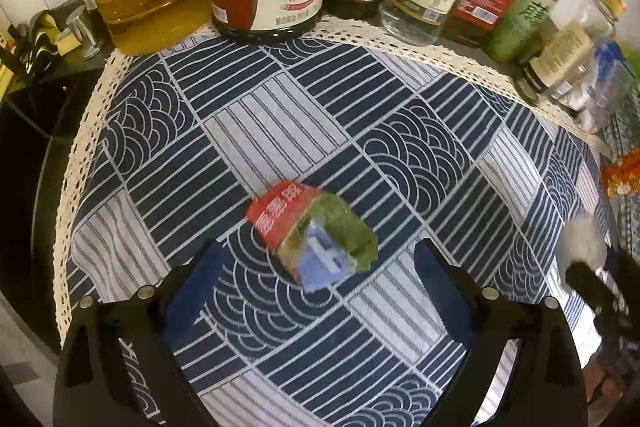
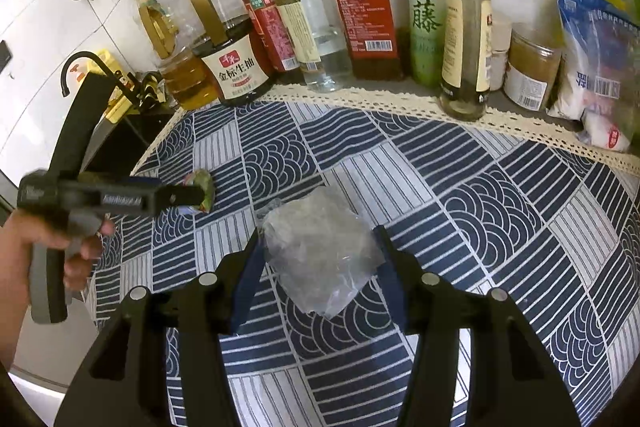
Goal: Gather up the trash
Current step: 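Lower the left tool onto the red-and-green snack wrapper and close it, then carry the snack wrapper and plastic bag down over the black bin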
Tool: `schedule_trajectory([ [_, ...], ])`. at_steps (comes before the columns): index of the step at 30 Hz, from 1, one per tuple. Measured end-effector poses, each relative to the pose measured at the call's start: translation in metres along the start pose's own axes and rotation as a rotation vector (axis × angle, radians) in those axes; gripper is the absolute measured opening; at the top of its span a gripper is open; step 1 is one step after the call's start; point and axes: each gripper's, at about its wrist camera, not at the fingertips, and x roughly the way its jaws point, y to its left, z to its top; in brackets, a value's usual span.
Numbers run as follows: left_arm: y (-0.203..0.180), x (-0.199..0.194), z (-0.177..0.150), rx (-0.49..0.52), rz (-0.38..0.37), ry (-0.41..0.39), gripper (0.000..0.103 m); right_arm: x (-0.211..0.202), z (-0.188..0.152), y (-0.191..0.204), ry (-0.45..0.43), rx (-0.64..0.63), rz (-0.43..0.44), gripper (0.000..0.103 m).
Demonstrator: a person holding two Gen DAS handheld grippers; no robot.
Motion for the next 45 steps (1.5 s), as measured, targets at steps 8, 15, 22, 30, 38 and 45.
schedule_trajectory([
  [8, -0.002, 0.016, 0.01, -0.008, 0.051, 0.025, 0.076, -0.006, -0.003, -0.011, -0.011, 0.015, 0.003, 0.054],
  [15, -0.003, 0.022, 0.007, -0.004, 0.033, 0.027, 0.062, -0.006, -0.008, -0.011, 0.002, 0.016, 0.014, 0.054],
  [22, 0.002, 0.018, -0.005, -0.004, 0.014, 0.013, 0.06, -0.006, -0.015, -0.007, 0.013, 0.019, 0.014, 0.054],
  [30, 0.021, -0.008, -0.035, -0.005, -0.026, -0.007, 0.059, -0.005, -0.022, 0.013, 0.035, -0.004, 0.016, 0.054],
  [38, 0.024, -0.047, -0.057, 0.024, -0.069, -0.05, 0.058, -0.008, -0.036, 0.048, 0.045, -0.018, 0.012, 0.054],
  [45, 0.039, -0.071, -0.087, 0.07, -0.151, -0.067, 0.058, -0.022, -0.06, 0.091, 0.043, 0.001, -0.014, 0.054],
])
